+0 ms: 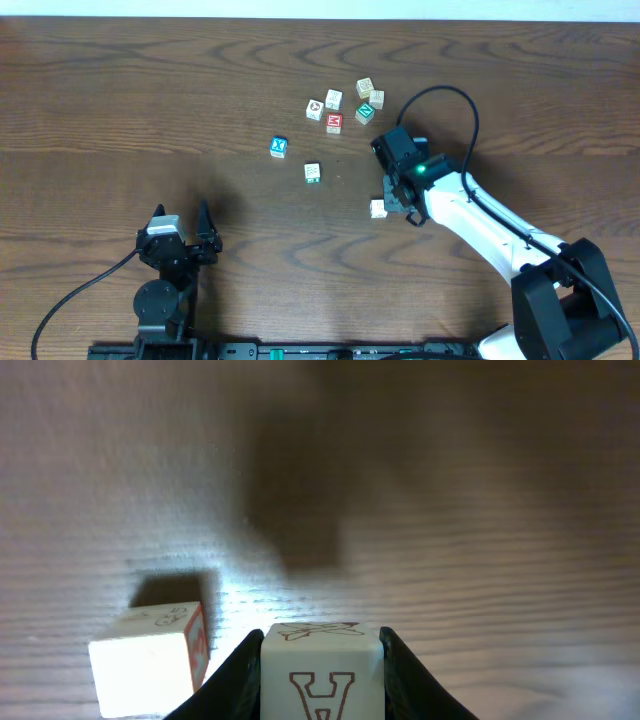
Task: Lift 4 blocks
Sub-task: 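Carry the A block back and place it beside the 3 block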
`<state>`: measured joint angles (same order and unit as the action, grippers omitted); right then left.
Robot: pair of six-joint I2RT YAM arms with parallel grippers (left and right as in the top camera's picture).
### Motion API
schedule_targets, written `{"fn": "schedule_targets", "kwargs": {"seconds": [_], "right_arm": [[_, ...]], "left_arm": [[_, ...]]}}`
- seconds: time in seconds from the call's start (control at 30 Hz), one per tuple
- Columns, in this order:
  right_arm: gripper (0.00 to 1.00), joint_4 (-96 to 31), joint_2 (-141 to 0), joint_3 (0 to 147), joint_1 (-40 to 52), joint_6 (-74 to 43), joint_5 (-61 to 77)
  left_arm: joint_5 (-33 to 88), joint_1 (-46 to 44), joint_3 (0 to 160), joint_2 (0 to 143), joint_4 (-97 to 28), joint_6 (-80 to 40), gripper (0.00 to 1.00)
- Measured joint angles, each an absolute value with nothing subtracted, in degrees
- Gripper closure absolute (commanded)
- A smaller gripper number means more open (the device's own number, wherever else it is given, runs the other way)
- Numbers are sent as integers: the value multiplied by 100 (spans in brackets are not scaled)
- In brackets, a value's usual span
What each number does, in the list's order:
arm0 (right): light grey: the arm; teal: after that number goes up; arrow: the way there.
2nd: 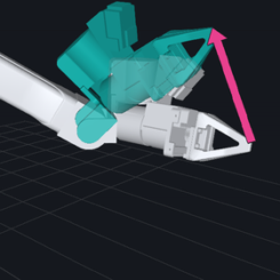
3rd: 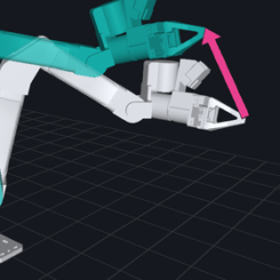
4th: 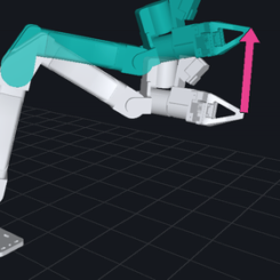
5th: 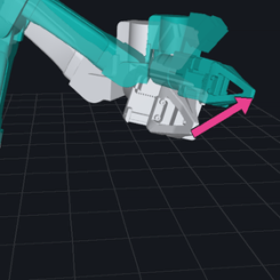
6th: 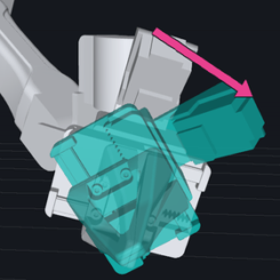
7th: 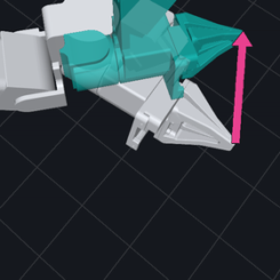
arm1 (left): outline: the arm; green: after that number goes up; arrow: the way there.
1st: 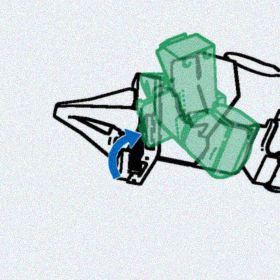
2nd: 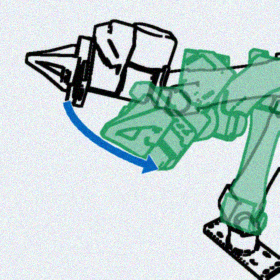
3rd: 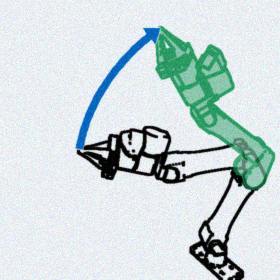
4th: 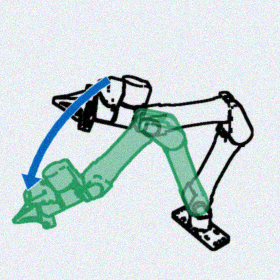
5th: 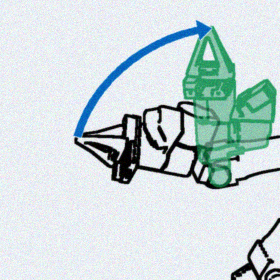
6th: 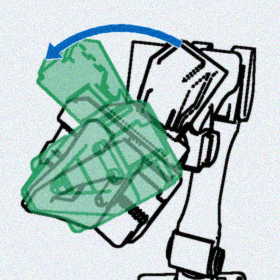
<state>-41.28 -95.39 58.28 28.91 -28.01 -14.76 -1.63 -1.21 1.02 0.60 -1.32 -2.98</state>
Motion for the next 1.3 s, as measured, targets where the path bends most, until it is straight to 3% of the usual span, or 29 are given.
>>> {"fn": "schedule_targets", "kwargs": {"seconds": [0.33, 0.83, 1.13, 1.3], "right_arm": [[85, -3188, -9539, 5159, 2891, -2287, -882], [76, -2845, -9539, 5050, 2891, -2010, -709], [55, -2818, -9539, 5050, 2891, -1984, -709], [50, -2821, -9539, 5050, 2891, -1949, -711]], "left_arm": [[-163, -121, 102, 60, -132, -298, 27], [-163, -121, 102, 60, -132, -298, 27], [-163, -121, 102, 60, -132, -298, 27], [-163, -121, 102, 60, -132, -298, 27]]}}
